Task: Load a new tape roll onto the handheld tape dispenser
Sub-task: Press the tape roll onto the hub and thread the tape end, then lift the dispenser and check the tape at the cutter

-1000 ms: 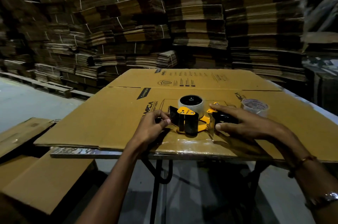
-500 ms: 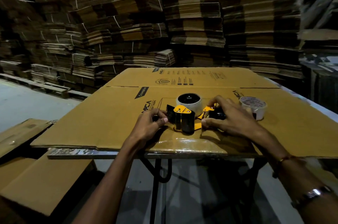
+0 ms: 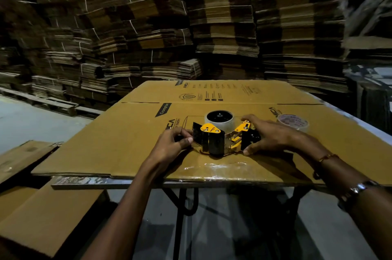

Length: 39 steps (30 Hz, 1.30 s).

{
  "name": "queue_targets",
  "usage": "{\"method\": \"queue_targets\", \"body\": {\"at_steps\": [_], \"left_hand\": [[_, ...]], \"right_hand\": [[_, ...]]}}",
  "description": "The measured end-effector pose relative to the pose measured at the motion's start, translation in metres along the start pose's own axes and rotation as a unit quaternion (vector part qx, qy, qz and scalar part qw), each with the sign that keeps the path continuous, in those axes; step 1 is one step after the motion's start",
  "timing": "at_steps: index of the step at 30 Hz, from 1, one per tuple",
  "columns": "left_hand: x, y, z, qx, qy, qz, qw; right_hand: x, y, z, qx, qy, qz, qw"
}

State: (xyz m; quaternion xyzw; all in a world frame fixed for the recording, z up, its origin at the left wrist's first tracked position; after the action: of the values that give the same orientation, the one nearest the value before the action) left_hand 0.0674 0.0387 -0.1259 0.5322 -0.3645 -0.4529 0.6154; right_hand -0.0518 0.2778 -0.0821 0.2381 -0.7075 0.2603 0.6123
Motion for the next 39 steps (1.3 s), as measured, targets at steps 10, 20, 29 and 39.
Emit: {"method": "queue_targets", "body": {"at_steps": [10, 20, 29, 39], "left_hand": [[0.003, 0.004, -0.003, 0.038, -0.031, -0.206, 0.977], [0.003, 0.04, 0.001, 0.063, -0.068, -0.137, 0.986], [0.002, 0.049, 0.037, 0.11, -0.019, -0.166, 0.98], [0.027, 0.043, 0.099, 0.079, -0.036, -0.206, 0.975]], "right_hand": [[-0.011, -0.007, 0.004, 0.03, -0.142, 0.193, 0.97], [0.001, -0.021, -0.015, 0.04, -0.186, 0.228, 0.955], [0.001, -0.021, 0.011, 0.072, -0.184, 0.274, 0.941], [-0.002, -0.003, 0.072, 0.063, -0.181, 0.312, 0.93]]}}
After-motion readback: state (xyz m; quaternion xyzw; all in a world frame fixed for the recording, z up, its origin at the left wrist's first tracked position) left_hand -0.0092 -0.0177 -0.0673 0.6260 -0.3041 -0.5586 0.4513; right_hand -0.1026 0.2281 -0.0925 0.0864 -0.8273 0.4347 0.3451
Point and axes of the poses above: each hand's wrist, its own z-axis towards the middle knuckle, its own x-axis out of the back of the hand, y = z × x, the point moved 8 cm from there along z, towards the middle knuckle, and after that the axes turned 13 degrees about -z, right-handed, at the moved point
